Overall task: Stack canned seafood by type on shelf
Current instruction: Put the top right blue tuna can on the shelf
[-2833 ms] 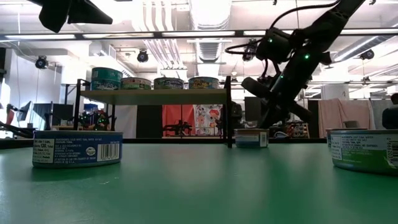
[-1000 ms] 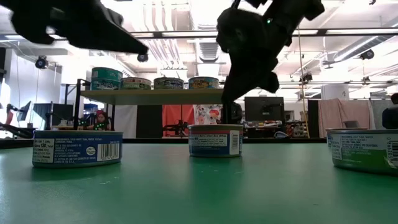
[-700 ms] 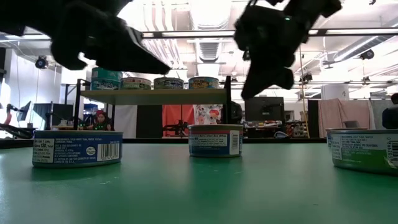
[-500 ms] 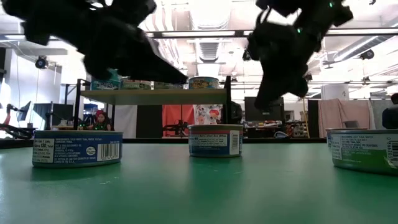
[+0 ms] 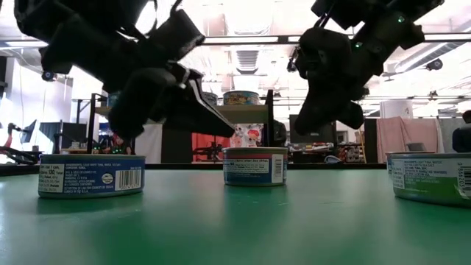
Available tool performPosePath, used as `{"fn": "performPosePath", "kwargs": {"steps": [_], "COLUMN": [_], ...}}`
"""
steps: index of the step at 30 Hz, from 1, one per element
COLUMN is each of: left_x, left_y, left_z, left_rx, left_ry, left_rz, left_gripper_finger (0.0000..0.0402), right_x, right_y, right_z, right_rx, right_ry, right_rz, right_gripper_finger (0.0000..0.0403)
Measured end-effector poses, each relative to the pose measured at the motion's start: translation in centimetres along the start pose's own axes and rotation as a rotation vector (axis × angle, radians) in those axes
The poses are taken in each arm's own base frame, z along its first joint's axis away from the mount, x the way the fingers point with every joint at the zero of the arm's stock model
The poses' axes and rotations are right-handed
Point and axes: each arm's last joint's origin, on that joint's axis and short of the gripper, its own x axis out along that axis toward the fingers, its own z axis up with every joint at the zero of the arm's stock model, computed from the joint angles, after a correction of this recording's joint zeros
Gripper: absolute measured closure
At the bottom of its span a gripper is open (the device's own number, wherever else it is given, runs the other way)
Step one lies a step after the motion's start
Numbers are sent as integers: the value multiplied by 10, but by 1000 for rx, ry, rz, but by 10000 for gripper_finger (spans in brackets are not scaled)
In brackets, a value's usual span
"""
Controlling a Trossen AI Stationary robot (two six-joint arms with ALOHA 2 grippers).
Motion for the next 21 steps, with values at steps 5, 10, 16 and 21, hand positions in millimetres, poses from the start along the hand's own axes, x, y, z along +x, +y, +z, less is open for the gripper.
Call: {"fn": "performPosePath", "kwargs": {"steps": [5,10,16,21], "left_x": [11,17,16,16], "left_y": [-4,-6,-5,-5], "left_z": [2,6,3,2], "left_rx": [-10,-3,-27,-52], "left_ry": [30,76,92,104], "left_rz": [10,26,30,24], "left_gripper_finger": [401,401,401,401], "right_x": [4,9,20,32], "right_y": [-1,1,-2,-6], "right_z": [-1,0,-1,-2], "right_rx": [17,21,57,82], "right_ry": [4,-17,-4,8], "right_rz": [-5,16,21,25], "right_gripper_finger": [285,205,128,87]}}
